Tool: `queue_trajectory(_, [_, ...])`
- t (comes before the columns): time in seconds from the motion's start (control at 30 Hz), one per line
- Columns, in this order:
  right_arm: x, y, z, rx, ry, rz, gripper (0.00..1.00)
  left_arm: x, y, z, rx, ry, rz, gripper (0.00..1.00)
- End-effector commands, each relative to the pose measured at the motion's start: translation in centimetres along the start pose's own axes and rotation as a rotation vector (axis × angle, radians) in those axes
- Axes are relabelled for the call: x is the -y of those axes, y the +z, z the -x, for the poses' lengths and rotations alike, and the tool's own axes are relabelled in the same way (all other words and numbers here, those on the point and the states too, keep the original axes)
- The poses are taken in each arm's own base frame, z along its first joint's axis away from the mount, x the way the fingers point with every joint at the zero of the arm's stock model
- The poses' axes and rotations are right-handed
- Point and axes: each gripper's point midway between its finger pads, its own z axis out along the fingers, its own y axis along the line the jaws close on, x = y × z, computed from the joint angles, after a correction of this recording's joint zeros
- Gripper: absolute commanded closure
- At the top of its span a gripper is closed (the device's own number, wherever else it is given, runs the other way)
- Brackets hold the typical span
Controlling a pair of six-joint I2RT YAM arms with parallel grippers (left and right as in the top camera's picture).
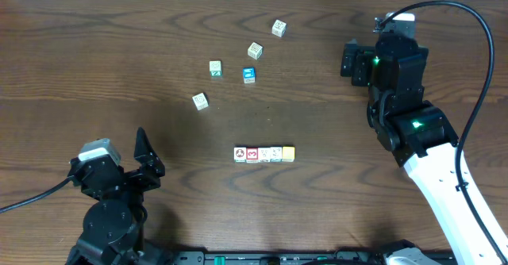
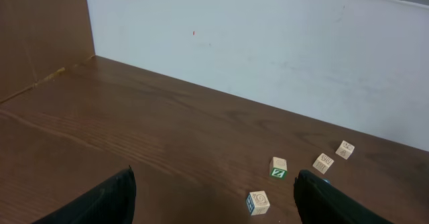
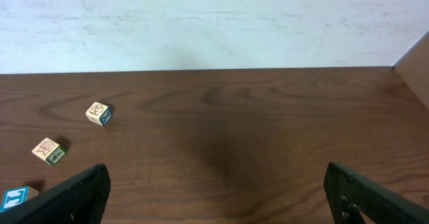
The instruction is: Lift 5 blocks
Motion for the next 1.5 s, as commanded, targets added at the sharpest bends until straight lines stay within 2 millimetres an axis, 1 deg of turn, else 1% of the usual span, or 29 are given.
queue_trajectory(0.0, [0.9,-1.3,1.5,0.041,0.005,-0.018,0.01,-0.4,-0.3,0.7,0.018,-0.004,0.019,0.24])
queue_trajectory(0.13, [1.5,-2.6,1.8,0.050,0.009,-0.017,0.01,-0.4,-0.2,0.7,0.018,-0.003,0.020,0.24])
queue_trajectory(0.2, [2.4,-3.0,0.8,0.011,-0.040,-0.060,0.01,-0.4,-0.2,0.7,0.018,-0.003,0.019,0.24])
queue_trajectory(0.27, [3.2,-3.2,0.7,0.007,-0.075,-0.100,0.01,-0.4,-0.2,0.7,0.018,-0.003,0.020,0.24])
queue_trajectory(0.37, [2.7,-3.4,2.7,0.085,-0.034,-0.075,0.01,-0.4,-0.3,0.7,0.018,-0.004,0.019,0.24])
queue_trajectory(0.43, [2.0,-3.6,4.5,0.159,0.001,-0.035,0.01,-0.4,-0.2,0.7,0.018,-0.003,0.019,0.24])
queue_trajectory(0.5, [1.3,-4.3,6.6,0.239,0.034,0.015,0.01,-0.4,-0.3,0.7,0.019,-0.004,0.019,0.24])
queue_trajectory(0.57, [0.5,-5.2,8.2,0.305,0.056,0.081,0.01,-0.4,-0.3,0.7,0.019,-0.004,0.019,0.24])
queue_trajectory(0.63, [-0.7,-6.5,9.5,0.359,0.064,0.167,0.01,-0.4,-0.2,0.7,0.018,-0.003,0.019,0.24])
queue_trajectory(0.67, [-0.9,-7.2,9.9,0.379,0.056,0.194,0.01,-0.4,-0.2,0.7,0.018,-0.003,0.020,0.24])
queue_trajectory(0.7, [-0.9,-7.9,10.2,0.393,0.053,0.198,0.01,-0.4,-0.3,0.7,0.019,-0.004,0.019,0.24])
queue_trajectory(0.8, [0.5,-10.8,10.4,0.437,0.013,0.186,0.01,-0.4,-0.3,0.7,0.019,-0.004,0.019,0.24])
queue_trajectory(0.87, [2.1,-12.7,9.8,0.465,-0.009,0.159,0.01,-0.4,-0.2,0.7,0.018,-0.003,0.019,0.24])
queue_trajectory(0.93, [3.8,-14.3,8.6,0.492,0.003,0.141,0.01,-0.4,-0.2,0.7,0.018,-0.003,0.020,0.24])
queue_trajectory(1.03, [4.9,-16.7,6.7,0.581,0.017,0.195,0.01,-0.4,-0.2,0.7,0.018,-0.003,0.020,0.24])
queue_trajectory(1.1, [5.8,-17.8,5.3,0.650,0.049,0.211,0.01,-0.4,-0.2,0.7,0.018,-0.003,0.020,0.24])
queue_trajectory(1.17, [6.7,-18.2,3.1,0.693,0.088,0.212,0.01,-0.4,-0.2,0.7,0.018,-0.003,0.020,0.24])
queue_trajectory(1.23, [7.3,-17.8,0.6,0.707,0.119,0.215,0.01,-0.4,-0.3,0.7,0.018,-0.004,0.019,0.24])
queue_trajectory(1.3, [7.5,-17.5,-1.4,0.721,0.153,0.219,0.01,-0.4,-0.2,0.7,0.018,-0.003,0.020,0.24])
queue_trajectory(1.4, [7.7,-17.6,-3.3,0.791,0.168,0.223,0.01,-0.4,-0.2,0.7,0.018,-0.003,0.020,0.24])
queue_trajectory(1.47, [7.7,-17.5,-4.3,0.825,0.169,0.222,0.01,-0.4,-0.3,0.7,0.018,-0.004,0.019,0.24])
